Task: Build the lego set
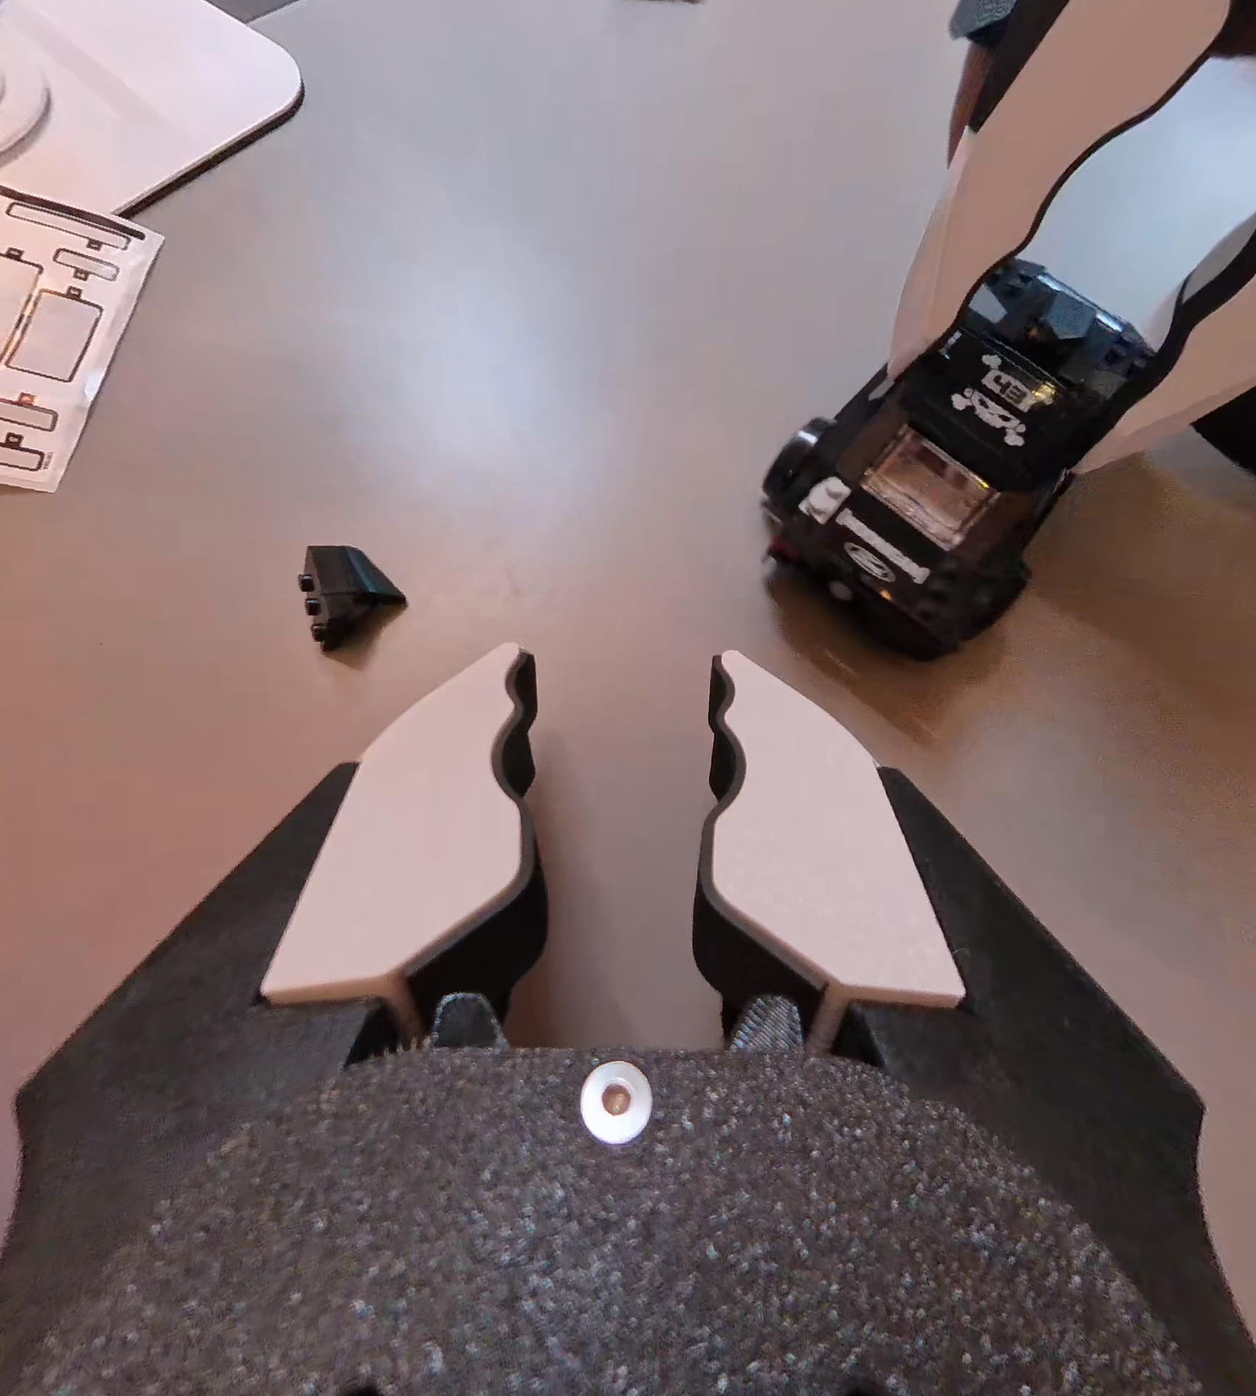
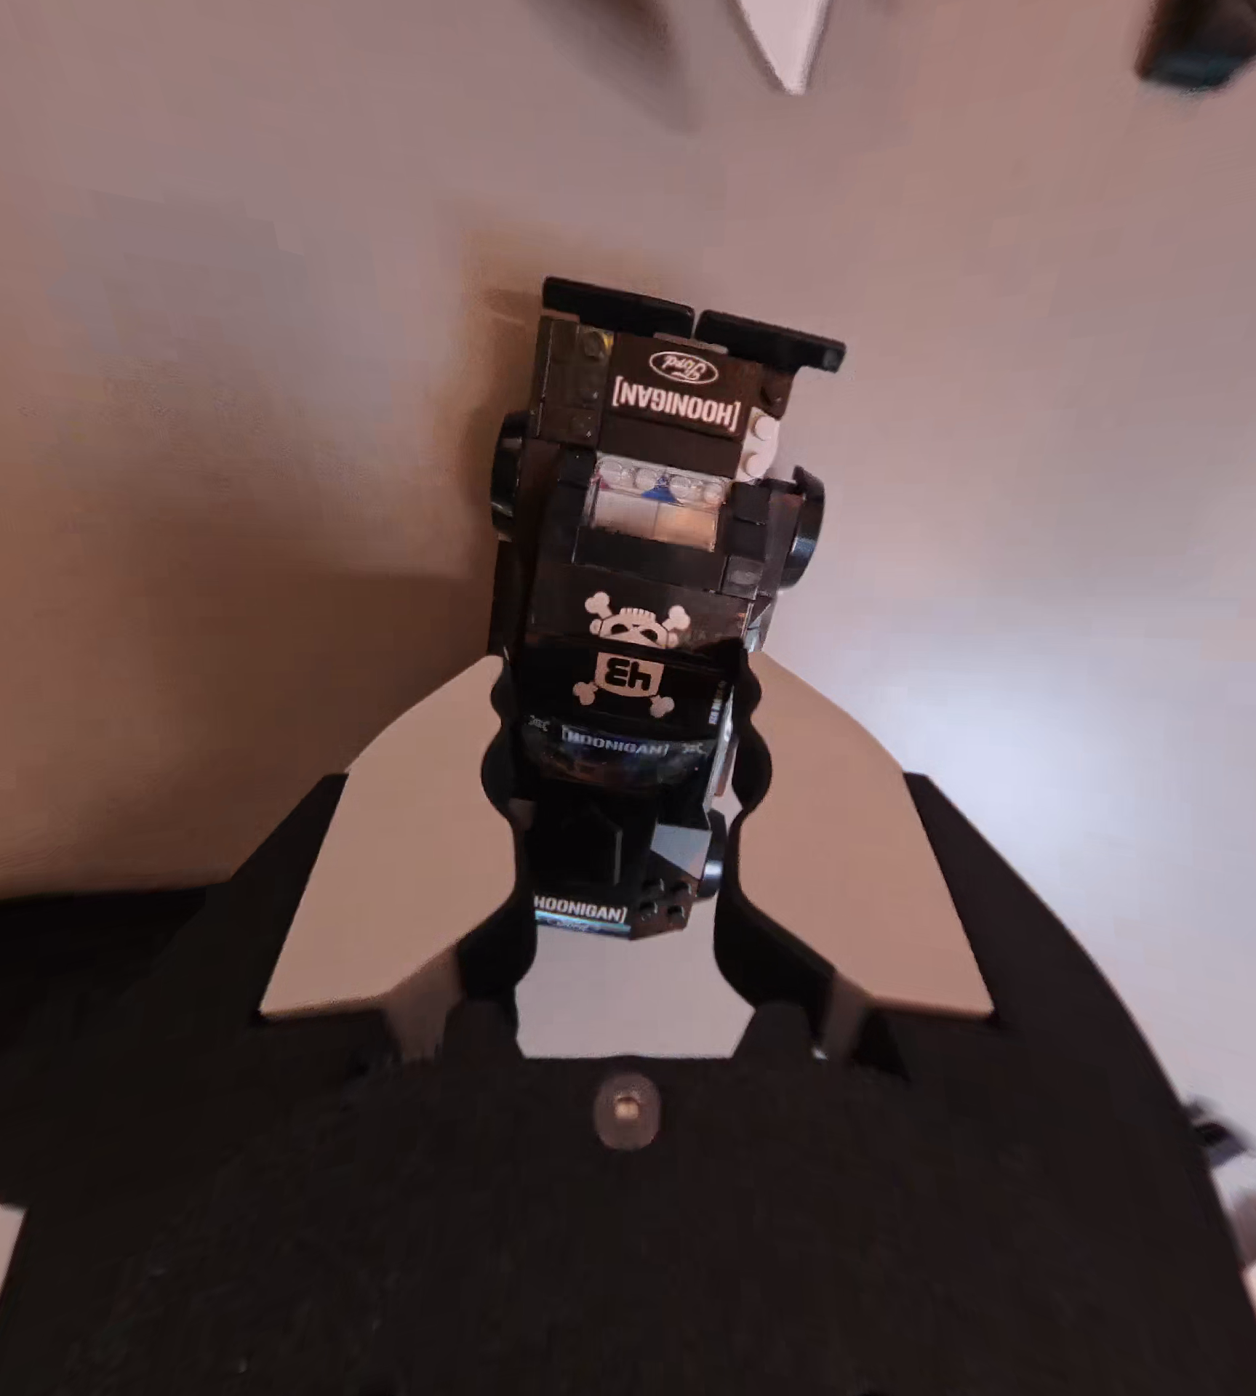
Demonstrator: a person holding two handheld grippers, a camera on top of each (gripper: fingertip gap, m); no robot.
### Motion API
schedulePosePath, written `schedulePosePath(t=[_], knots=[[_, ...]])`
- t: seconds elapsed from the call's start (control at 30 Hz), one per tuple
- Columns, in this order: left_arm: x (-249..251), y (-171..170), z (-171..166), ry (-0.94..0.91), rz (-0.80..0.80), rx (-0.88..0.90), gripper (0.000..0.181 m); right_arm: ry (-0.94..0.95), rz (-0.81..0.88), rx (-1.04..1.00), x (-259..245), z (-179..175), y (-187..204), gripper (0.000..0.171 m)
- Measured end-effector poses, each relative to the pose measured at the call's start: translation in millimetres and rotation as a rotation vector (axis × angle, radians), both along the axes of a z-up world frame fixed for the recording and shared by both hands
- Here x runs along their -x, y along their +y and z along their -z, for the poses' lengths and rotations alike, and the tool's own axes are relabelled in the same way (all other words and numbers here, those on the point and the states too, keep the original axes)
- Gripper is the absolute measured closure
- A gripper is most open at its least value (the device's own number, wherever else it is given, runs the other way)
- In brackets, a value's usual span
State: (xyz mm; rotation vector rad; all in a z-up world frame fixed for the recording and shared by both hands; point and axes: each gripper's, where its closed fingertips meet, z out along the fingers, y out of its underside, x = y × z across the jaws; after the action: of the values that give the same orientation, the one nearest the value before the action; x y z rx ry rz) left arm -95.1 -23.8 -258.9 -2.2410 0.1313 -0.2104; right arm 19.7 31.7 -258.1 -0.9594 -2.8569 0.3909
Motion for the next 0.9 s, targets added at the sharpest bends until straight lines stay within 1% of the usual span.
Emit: schedulePosePath(t=[0.1,0.17,0.3,0.4,0.53,0.63,0.73,0.8,0.9], knots=[[2,0,1,-0.007,-0.012,-0.001,0.138,-0.03,-0.209,-0.093,5,-4,2,0.117],[4,0,0,-0.014,-0.023,-0.008,0.138,-0.04,-0.315,-0.133,10,-6,3,0.117],[9,1,-2,-0.036,-0.058,-0.018,0.137,-0.086,-0.407,-0.122,10,1,0,0.116],[17,2,-3,-0.034,-0.109,-0.024,0.137,-0.064,-0.425,-0.133,10,1,-2,0.116],[31,9,-2,-0.009,-0.176,-0.018,0.137,0.04,-0.368,-0.113,15,-6,-6,0.114],[48,22,7,0.089,-0.198,0.037,0.133,0.125,-0.284,-0.057,16,-12,-11,0.113],[63,34,19,0.167,-0.202,0.115,0.132,0.214,-0.251,-0.061,18,-10,-14,0.114],[65,41,25,0.157,-0.194,0.151,0.133,0.222,-0.244,-0.066,19,-8,-13,0.116],[67,47,25,0.139,-0.184,0.178,0.143,0.191,-0.287,-0.068,17,-7,-14,0.122]])
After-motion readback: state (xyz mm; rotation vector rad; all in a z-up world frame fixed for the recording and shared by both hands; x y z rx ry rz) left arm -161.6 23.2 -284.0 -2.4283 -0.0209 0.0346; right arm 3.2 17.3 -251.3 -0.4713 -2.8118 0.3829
